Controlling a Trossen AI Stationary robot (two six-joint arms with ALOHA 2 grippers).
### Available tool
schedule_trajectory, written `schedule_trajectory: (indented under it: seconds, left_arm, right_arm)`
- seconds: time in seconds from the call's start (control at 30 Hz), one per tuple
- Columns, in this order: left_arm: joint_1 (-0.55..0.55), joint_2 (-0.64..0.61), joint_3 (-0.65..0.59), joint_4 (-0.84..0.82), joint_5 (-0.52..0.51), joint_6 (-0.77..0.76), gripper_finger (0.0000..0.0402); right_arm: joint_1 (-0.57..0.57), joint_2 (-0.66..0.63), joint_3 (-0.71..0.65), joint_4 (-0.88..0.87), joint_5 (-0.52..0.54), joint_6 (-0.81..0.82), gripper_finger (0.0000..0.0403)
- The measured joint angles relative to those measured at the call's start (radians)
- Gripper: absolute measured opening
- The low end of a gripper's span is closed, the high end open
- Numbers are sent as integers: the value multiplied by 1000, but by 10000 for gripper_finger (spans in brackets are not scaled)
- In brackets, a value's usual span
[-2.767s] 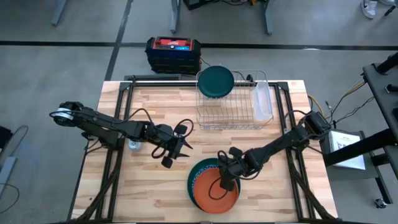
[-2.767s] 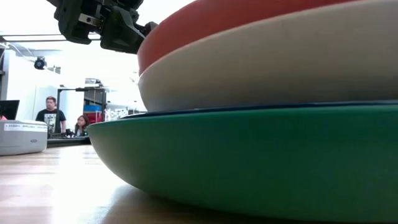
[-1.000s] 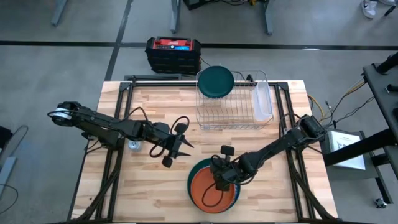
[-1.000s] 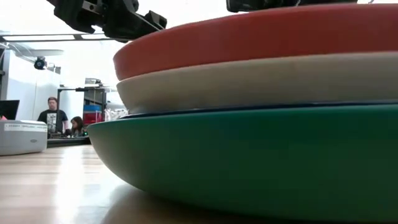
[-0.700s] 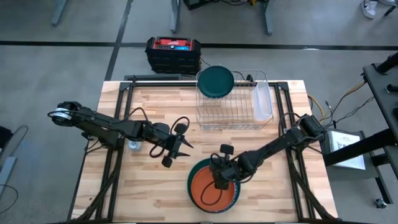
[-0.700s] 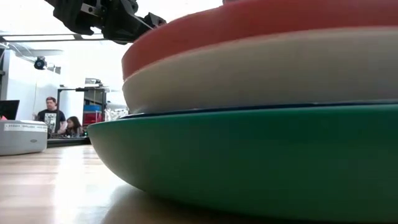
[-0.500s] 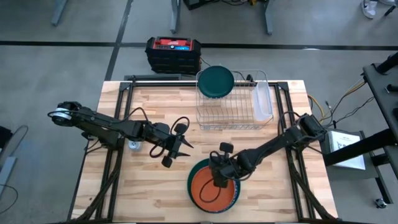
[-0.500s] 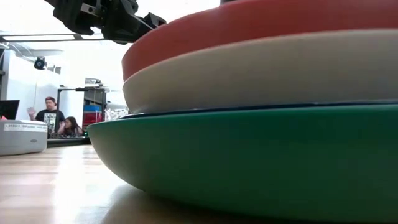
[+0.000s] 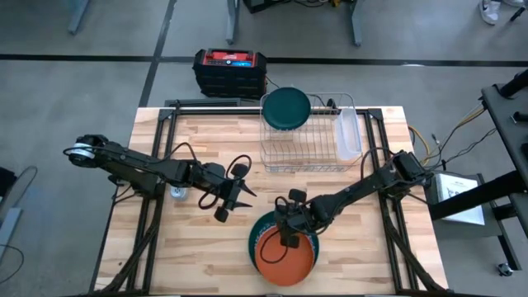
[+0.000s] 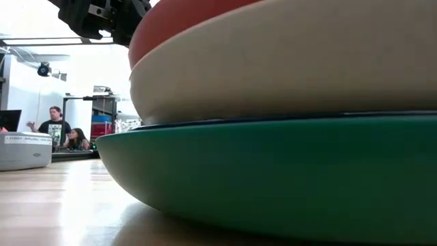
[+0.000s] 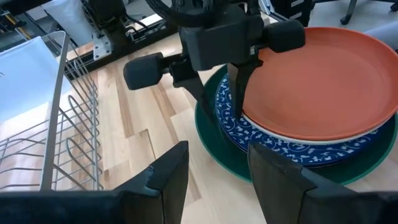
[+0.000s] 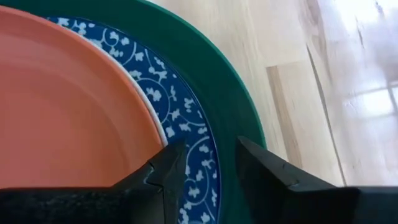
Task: Sort dishes
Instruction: Put the orange plate in the dish rack
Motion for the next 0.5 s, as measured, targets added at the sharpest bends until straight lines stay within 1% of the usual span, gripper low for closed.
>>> schedule_trajectory:
  seconds: [0.2,0.37,0.5]
  left_arm:
    - [0,0,-7,1,0,0,155]
    - [0,0,-9,2,-1,0,155]
    - [0,0,-9,1,-1,0,155]
  right_arm:
    - [-2,-43,18,-46,-3,1,132]
    - [3,-48,26,-37,-74,0,126]
    - [3,-35,7,-33,-84,15,122]
